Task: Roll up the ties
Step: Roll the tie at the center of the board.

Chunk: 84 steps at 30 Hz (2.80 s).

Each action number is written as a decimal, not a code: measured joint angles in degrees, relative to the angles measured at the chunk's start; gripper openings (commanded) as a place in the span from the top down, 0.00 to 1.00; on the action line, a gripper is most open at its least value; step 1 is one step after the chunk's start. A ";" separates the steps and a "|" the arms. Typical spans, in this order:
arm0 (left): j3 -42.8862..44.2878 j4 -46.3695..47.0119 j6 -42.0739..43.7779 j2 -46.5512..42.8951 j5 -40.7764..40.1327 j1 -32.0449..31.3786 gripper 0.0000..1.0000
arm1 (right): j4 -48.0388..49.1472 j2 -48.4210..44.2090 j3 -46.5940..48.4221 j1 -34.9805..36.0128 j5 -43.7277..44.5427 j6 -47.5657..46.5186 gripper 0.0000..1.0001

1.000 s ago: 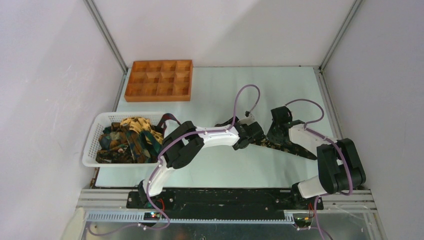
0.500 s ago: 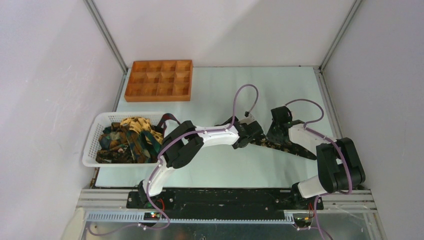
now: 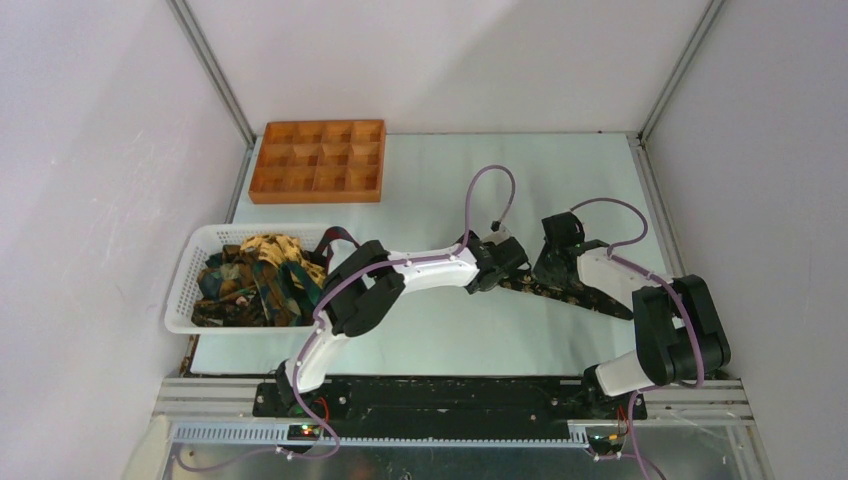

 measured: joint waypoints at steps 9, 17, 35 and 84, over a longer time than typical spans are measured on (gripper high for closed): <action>0.00 0.11 -0.92 -0.66 2.80 0.33 0.41 | 0.00 0.00 0.00 0.00 -0.04 0.00 1.00; 0.00 1.05 -1.77 -1.81 8.07 1.55 0.39 | 0.00 0.00 0.00 0.00 -0.07 0.00 1.00; -4.55 6.93 -4.68 -6.29 18.99 5.11 0.37 | 0.00 0.00 0.00 -0.04 -0.42 0.00 1.00; -29.49 14.45 -15.85 -46.99 26.27 25.29 0.33 | 3.21 -6.40 10.32 11.17 -13.77 -20.96 0.29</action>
